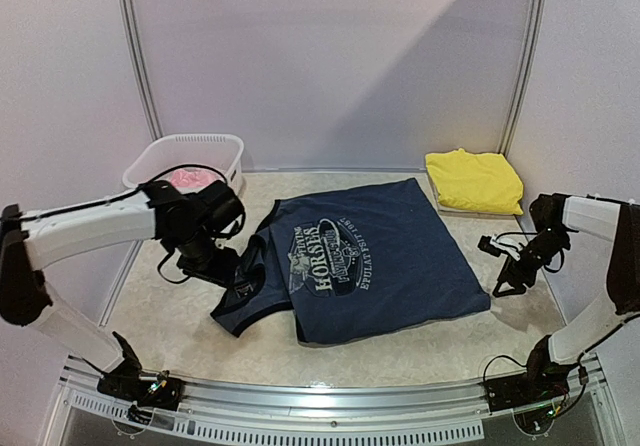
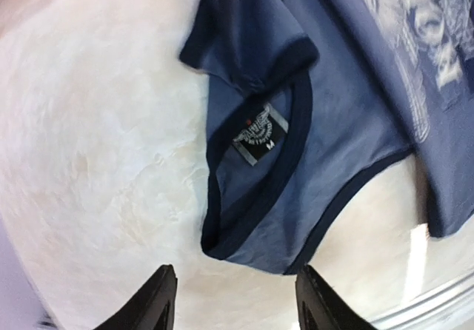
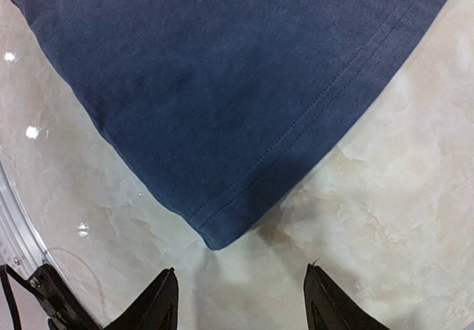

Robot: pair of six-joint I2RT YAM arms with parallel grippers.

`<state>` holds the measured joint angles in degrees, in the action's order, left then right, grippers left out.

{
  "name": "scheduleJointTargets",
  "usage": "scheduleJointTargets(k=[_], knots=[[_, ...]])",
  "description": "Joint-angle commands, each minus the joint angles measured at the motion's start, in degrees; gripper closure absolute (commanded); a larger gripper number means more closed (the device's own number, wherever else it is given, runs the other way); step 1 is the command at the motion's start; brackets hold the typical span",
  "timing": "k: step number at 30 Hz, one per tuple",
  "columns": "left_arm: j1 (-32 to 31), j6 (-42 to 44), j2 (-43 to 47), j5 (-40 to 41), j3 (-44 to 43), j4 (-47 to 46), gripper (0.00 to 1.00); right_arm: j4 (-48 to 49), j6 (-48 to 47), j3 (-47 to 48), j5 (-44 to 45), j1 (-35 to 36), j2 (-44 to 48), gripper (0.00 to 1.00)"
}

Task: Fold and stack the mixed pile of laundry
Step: Move the flattened tank top to the center of the board.

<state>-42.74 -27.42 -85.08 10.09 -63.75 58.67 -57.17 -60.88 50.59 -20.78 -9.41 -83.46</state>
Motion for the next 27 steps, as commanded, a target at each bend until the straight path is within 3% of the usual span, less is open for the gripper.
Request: scheduleJointTargets(k=[1, 7, 9, 11, 14, 15, 21, 27], knots=[[0.9, -22.3, 9.8, 1.8, 11.8, -12.3, 0.43, -0.8, 2.7, 1.2, -6.1, 0.8, -5.5, 0.41], [1.1, -30.5, 13.1, -2.6, 21.0, -18.5, 0.48, 0.8, 3.1, 1.3, -4.4, 1.9, -9.4, 0.43], [1.1, -32.1, 13.6, -3.8, 23.3, -20.5, 0.51, 1.6, 3.5, 1.1, -3.5, 2.0, -10.4, 0.47], [1.1, -33.3, 13.4, -4.8, 25.2, -22.1, 0.52, 1.8, 3.4, 1.2, -3.2, 1.9, -11.7, 0.62], [1.1, -34.5, 12.0, -7.8, 26.9, -24.4, 0.52, 1.9, 3.7, 1.2, -1.5, 2.0, -13.2, 0.94], [1.1, -34.7, 11.6, -8.6, 27.2, -24.9, 0.53, 1.9, 3.8, 1.0, -0.6, 2.0, -13.7, 0.99], [1.1, -37.0, 11.0, -13.4, 30.9, -29.3, 0.54, 2.3, 1.8, -2.6, 4.3, 0.9, -10.8, 1.0], [1.0, -38.7, 5.0, -18.4, 32.9, -36.6, 0.67, 2.5, 1.5, -3.8, 4.6, 0.5, -10.0, 1.0]])
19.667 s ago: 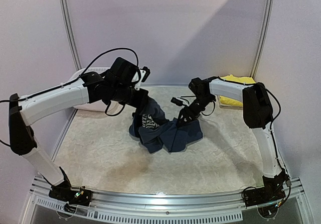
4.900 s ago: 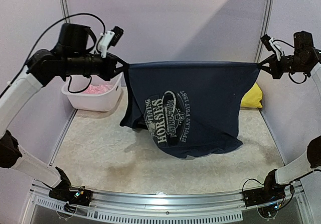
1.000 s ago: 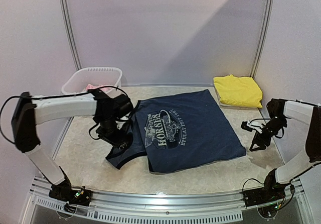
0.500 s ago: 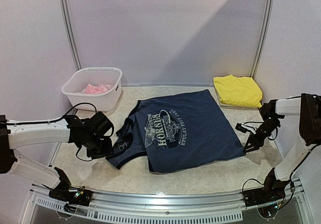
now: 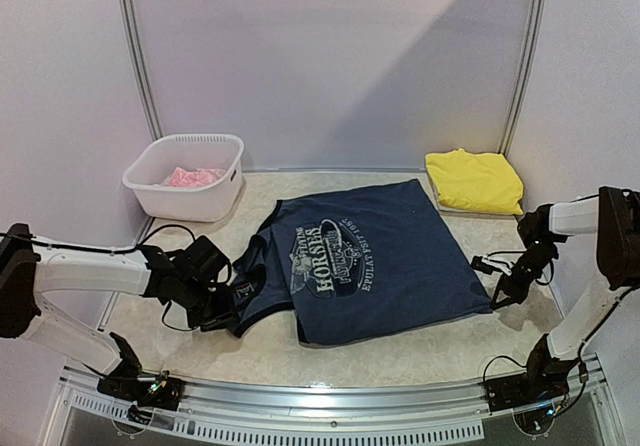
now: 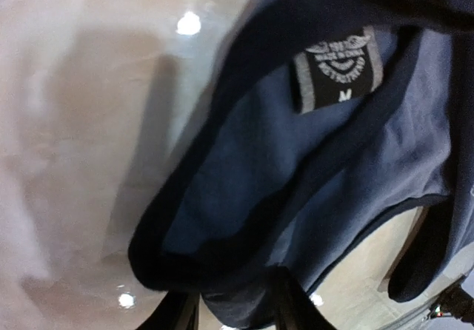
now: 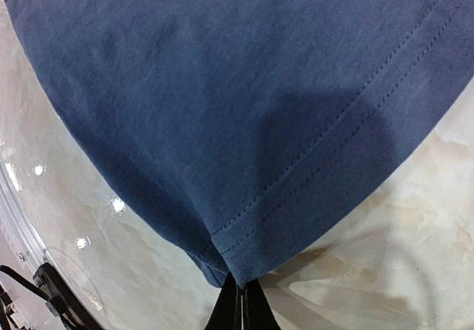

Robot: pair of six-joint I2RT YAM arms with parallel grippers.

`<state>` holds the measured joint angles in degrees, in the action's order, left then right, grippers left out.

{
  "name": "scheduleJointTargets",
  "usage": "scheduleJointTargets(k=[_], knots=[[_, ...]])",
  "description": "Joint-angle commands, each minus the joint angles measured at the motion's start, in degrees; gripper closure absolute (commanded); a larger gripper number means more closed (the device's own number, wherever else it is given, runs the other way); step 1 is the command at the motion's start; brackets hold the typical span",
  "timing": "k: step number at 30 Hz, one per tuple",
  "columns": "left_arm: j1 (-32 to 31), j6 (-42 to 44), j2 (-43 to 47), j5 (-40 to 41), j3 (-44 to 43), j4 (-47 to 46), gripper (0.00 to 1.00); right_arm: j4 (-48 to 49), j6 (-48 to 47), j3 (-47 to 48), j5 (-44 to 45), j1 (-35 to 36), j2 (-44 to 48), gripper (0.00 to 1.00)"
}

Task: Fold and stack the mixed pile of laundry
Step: Move the flattened tank top to the center of the board.

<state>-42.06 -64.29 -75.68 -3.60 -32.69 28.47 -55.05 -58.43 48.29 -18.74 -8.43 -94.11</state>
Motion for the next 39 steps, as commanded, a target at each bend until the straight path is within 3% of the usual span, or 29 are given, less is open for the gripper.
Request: scheduleJointTargets(k=[1, 4, 6, 10, 16, 27, 28, 30, 33, 35, 39], knots=[[0.3, -1.8, -5.0, -5.1, 1.9, -6.7, 0.72, 0.6, -0.9, -1.6, 2.5, -0.5, 0.6, 1.0], [0.4, 0.9, -4.6, -3.5, -0.1, -1.8, 0.92, 0.8, -0.7, -1.8, 2.9, -0.9, 1.0, 1.0], [0.5, 4.6, -3.3, -0.7, -3.7, 5.9, 1.0, 0.1, -1.1, -1.9, 3.7, -1.5, 1.5, 1.0], [1.5, 11.0, -3.7, 0.7, -10.5, 20.7, 1.0, -1.4, -3.0, -2.1, 6.1, -3.5, 3.6, 1.0], [3.0, 16.6, -4.5, -2.5, -13.3, 33.1, 1.0, -4.8, -6.2, -2.5, 8.5, -6.5, 7.8, 1.0], [5.8, 24.5, -4.6, -2.7, -13.9, 41.0, 1.0, -9.1, -9.3, -5.4, 9.2, -7.1, 14.8, 1.0], [5.8, 24.9, -4.6, -3.0, -14.2, 41.1, 0.97, -10.5, -10.5, -5.6, 8.8, -7.1, 15.5, 1.0], [5.8, 25.5, -4.6, -2.1, -16.2, 42.0, 0.79, -13.9, -12.9, -5.8, 7.7, -7.1, 18.0, 0.95], [5.7, 27.0, -4.7, 1.9, -23.1, 43.3, 0.62, -18.4, -16.5, -4.7, 6.3, -7.1, 22.3, 0.63], [5.6, 29.0, -5.3, 4.2, -28.5, 42.6, 0.59, -21.0, -17.5, -2.2, 4.9, -7.1, 24.3, 0.53], [5.1, 35.5, -9.9, 4.6, -36.8, 38.2, 0.58, -25.8, -16.9, 6.6, -0.7, -7.1, 22.7, 0.5]])
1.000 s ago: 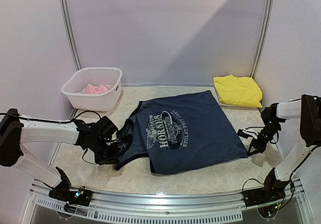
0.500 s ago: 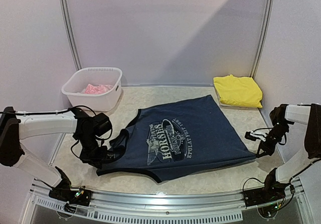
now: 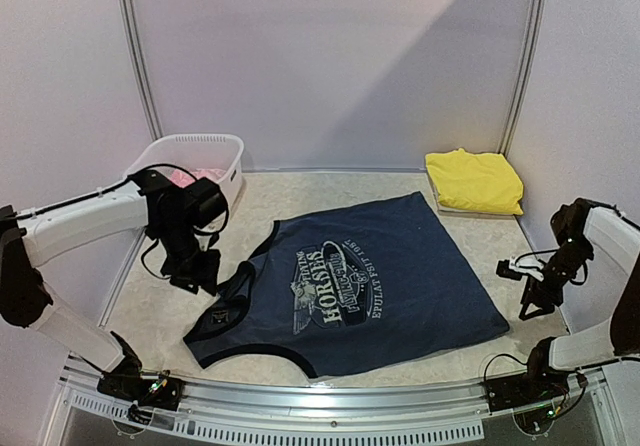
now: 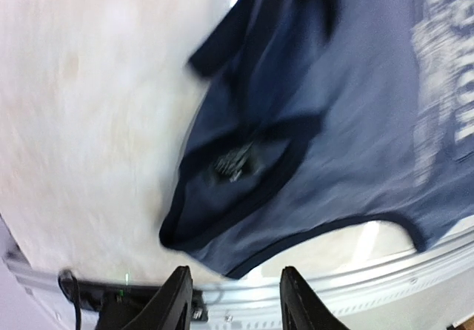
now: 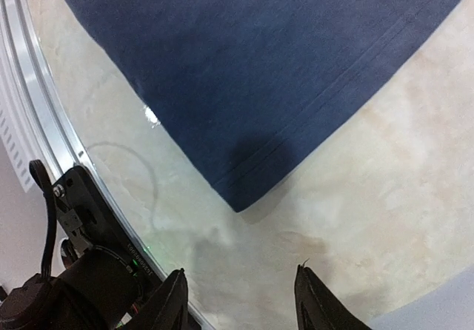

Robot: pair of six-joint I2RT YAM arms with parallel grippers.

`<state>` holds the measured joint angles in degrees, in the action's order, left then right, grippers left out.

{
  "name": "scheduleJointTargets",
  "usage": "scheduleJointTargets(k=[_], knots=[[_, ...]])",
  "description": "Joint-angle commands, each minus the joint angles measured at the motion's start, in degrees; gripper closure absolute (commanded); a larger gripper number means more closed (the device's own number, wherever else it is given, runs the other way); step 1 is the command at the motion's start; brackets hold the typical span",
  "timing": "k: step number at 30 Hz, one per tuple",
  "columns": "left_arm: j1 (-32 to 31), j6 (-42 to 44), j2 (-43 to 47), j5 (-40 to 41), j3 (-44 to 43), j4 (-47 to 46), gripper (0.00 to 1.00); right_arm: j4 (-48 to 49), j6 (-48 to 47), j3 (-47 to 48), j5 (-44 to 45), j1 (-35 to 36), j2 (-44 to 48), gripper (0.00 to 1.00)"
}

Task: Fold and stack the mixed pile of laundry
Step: Move the flattened tank top to the center of the board, then adjust the flattened tank top at the center of the board.

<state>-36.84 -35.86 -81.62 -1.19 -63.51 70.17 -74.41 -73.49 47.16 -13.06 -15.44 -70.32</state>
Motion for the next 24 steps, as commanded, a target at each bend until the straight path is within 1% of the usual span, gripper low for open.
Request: scheduleJointTargets(k=[1, 5, 9, 10, 12, 15, 19, 21, 24], knots=[[-0.2, 8.8, -5.7, 2.0, -7.3, -4.4, 0.57, -6.5, -1.2, 9.9, -7.9, -0.2, -2.2, 0.5], [-1.1, 13.1, -13.4, 3.5, -12.0, -6.2, 0.55, -2.9, 5.4, 19.5, -15.5, 0.3, -8.6, 0.5], [-1.3, 13.8, -19.3, 4.3, -14.8, -6.4, 0.53, 6.3, 15.9, 26.3, -19.0, 4.0, -14.3, 0.5], [-1.3, 14.0, -20.5, 4.4, -15.0, -6.3, 0.53, 10.1, 19.5, 27.4, -18.8, 5.7, -16.0, 0.51], [-1.3, 14.2, -22.5, 4.8, -15.2, -6.2, 0.52, 15.2, 23.9, 29.3, -16.8, 10.0, -18.7, 0.52], [-1.3, 14.5, -24.0, 5.8, -15.0, -6.3, 0.52, 19.7, 28.5, 32.1, -13.9, 16.8, -24.6, 0.54], [-1.1, 15.0, -26.0, 7.1, -14.7, -7.3, 0.53, 21.9, 31.0, 35.4, -11.1, 23.9, -34.7, 0.57], [-1.0, 15.4, -26.9, 8.8, -14.5, -7.9, 0.54, 21.8, 31.9, 36.4, -9.9, 25.7, -39.2, 0.59], [-0.7, 16.1, -27.5, 9.3, -13.8, -9.9, 0.56, 22.3, 32.7, 34.9, -9.9, 26.9, -41.4, 0.6]])
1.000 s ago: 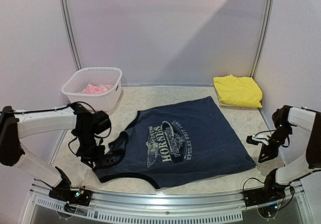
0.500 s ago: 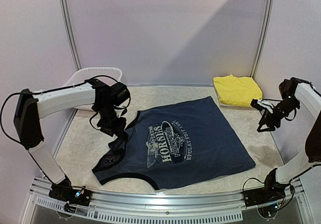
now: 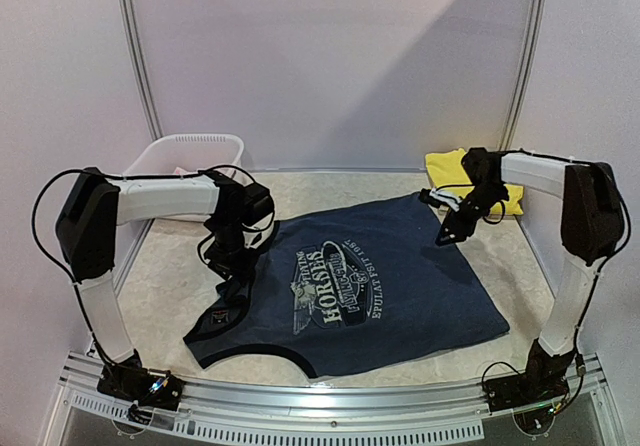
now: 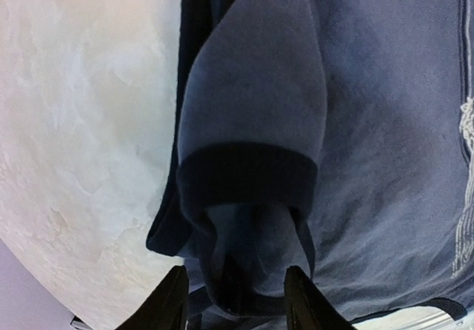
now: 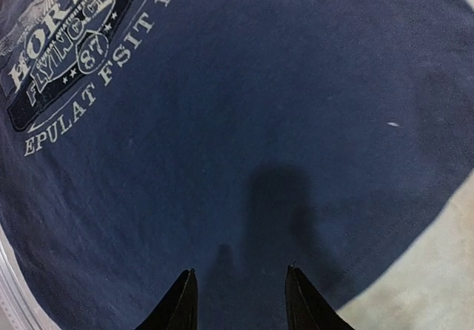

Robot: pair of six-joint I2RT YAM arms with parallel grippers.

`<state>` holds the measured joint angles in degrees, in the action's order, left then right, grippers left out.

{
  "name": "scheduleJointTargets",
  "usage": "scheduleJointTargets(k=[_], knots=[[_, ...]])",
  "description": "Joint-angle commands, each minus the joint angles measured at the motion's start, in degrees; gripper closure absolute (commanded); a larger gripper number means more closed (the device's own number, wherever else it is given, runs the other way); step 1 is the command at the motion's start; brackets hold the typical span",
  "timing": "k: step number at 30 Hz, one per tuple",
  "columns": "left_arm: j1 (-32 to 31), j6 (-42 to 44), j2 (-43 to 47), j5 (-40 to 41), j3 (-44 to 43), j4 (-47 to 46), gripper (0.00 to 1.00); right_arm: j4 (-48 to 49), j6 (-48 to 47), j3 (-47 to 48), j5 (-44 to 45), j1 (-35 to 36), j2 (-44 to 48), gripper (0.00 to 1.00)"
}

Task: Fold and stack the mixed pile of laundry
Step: Adjust the flattened tank top at the center of the board.

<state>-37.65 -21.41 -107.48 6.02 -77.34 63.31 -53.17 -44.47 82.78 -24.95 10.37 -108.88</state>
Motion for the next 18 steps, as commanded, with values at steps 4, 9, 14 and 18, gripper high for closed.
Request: scheduleJointTargets(k=[4, 9, 14, 18], knots=[[0.9, 2.3, -3.2, 0.5, 0.5, -4.6, 0.66, 2.6, 4.2, -5.1, 2.2, 1.2, -0.3, 0.6], [2.0, 3.1, -5.2, -1.0, 0.5, -5.5, 0.96, 3.5, 4.0, -9.1, 3.1, 1.2, 3.7, 0.6], [2.4, 3.6, -3.7, 0.3, 0.8, -4.2, 1.0, 4.0, 4.7, -11.7, 2.6, 1.3, 6.5, 0.6], [2.6, 6.6, -2.8, 8.5, -2.8, -0.1, 1.0, 5.0, 5.2, -13.2, 2.5, 1.2, 8.1, 0.6]])
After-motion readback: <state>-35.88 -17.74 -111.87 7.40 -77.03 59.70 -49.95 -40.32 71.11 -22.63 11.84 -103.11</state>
